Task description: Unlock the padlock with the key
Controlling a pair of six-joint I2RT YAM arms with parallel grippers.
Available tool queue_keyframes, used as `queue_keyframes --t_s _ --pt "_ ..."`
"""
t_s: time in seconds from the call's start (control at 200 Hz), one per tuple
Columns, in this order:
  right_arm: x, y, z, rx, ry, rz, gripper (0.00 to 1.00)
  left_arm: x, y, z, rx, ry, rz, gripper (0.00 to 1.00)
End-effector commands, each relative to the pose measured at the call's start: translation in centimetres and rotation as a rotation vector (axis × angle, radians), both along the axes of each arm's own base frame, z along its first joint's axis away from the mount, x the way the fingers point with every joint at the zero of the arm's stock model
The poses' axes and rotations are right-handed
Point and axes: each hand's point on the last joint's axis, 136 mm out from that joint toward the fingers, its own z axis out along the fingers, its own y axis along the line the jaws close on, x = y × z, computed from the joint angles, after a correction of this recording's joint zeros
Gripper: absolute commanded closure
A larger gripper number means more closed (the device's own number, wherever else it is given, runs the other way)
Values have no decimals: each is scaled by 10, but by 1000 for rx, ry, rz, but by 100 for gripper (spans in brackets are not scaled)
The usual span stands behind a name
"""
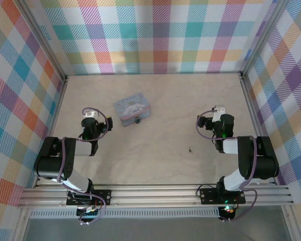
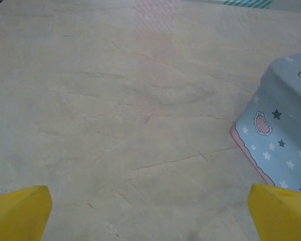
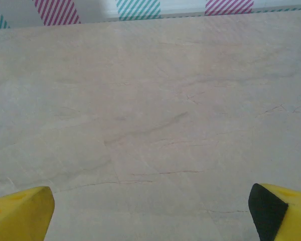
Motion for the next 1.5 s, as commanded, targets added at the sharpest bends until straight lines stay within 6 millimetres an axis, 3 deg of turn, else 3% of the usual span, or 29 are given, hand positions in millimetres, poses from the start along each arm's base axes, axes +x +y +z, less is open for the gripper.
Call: queue_keyframes --t_s 0.0,0.67,0.795,0.98,1.105,1.365,1.495 --pt "3 1 6 14 -17 10 0 6 -1 5 21 -13 -4 0" --pt "3 -1 6 13 -20 -6 0 5 1 8 19 -23 4 0" --pt "-1 -9 20 13 -36 -58 0 0 7 26 22 -40 46 0" --pt "-14 -11 41 32 42 -79 0 -12 19 73 -32 -73 139 0" --pt "-25 -10 47 128 183 -123 0 -22 32 81 -171 97 308 0" --pt "-61 37 51 413 437 -43 0 -21 -25 89 -508 207 152 0" --pt "-91 60 43 436 554 -28 0 -24 -71 86 -629 302 25 0"
